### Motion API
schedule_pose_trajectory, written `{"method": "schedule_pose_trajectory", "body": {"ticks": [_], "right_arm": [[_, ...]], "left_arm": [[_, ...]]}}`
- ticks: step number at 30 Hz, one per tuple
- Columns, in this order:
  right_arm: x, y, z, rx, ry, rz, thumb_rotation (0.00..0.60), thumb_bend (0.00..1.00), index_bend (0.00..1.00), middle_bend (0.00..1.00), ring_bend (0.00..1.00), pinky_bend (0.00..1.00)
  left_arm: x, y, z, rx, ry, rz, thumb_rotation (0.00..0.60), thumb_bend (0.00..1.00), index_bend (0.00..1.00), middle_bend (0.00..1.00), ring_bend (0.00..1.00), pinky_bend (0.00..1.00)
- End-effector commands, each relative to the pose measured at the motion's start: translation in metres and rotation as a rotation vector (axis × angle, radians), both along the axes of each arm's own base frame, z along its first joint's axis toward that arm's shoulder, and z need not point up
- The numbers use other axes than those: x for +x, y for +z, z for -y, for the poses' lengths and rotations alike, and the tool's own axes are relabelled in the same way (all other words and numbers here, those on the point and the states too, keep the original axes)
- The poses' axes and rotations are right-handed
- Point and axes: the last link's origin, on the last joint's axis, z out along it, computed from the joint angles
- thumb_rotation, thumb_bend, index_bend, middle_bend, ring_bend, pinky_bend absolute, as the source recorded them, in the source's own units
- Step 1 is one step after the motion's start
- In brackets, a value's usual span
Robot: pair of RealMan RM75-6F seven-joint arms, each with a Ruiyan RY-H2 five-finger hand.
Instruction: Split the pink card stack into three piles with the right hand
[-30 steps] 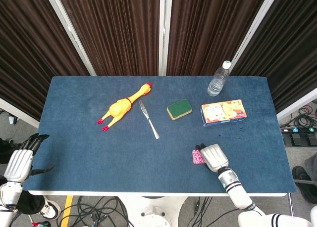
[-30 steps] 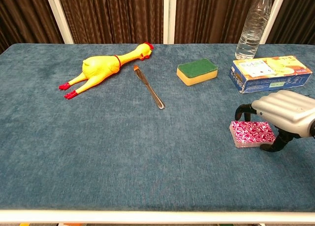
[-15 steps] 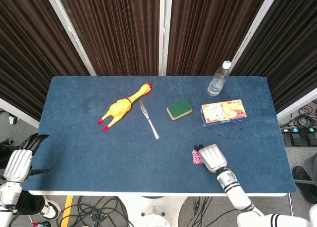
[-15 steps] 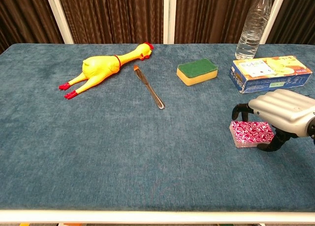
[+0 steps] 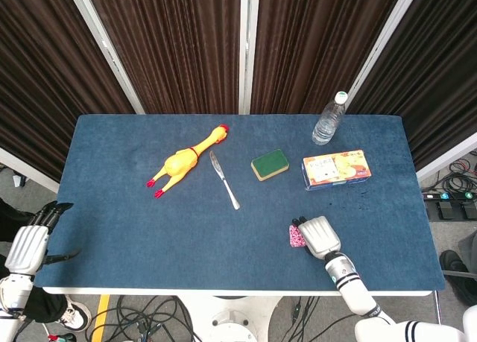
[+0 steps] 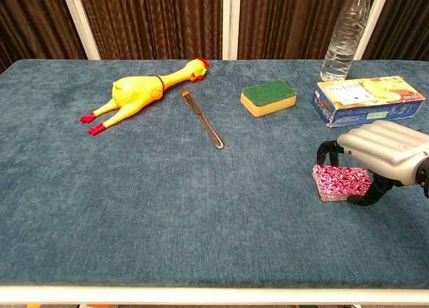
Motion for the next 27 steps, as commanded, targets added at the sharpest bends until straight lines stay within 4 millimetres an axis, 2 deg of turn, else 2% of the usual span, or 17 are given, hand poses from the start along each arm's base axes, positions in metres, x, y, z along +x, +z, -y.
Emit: {"method": "schedule_pose_trajectory", "body": {"ticks": [1, 27], "right_arm": [[0.0002, -0.0006, 0.0001, -0.001, 0.003, 0.001, 0.600, 0.14, 0.32, 0.38, 0.85, 0.93], [0.0003, 0.0018, 0.0009, -0.018, 0.023, 0.025, 0.600, 0.15, 0.38, 0.43, 0.85, 0.93]], "left_arm": [[-0.0001, 0.0003, 0.0001, 0.001, 0.000, 0.001, 0.600, 0.03, 0.16, 0.15, 0.06, 0.18], [-0.0015, -0.0006, 0.0003, -0.003, 0.004, 0.003, 0.600, 0.03, 0.16, 0.15, 0.06, 0.18]]}}
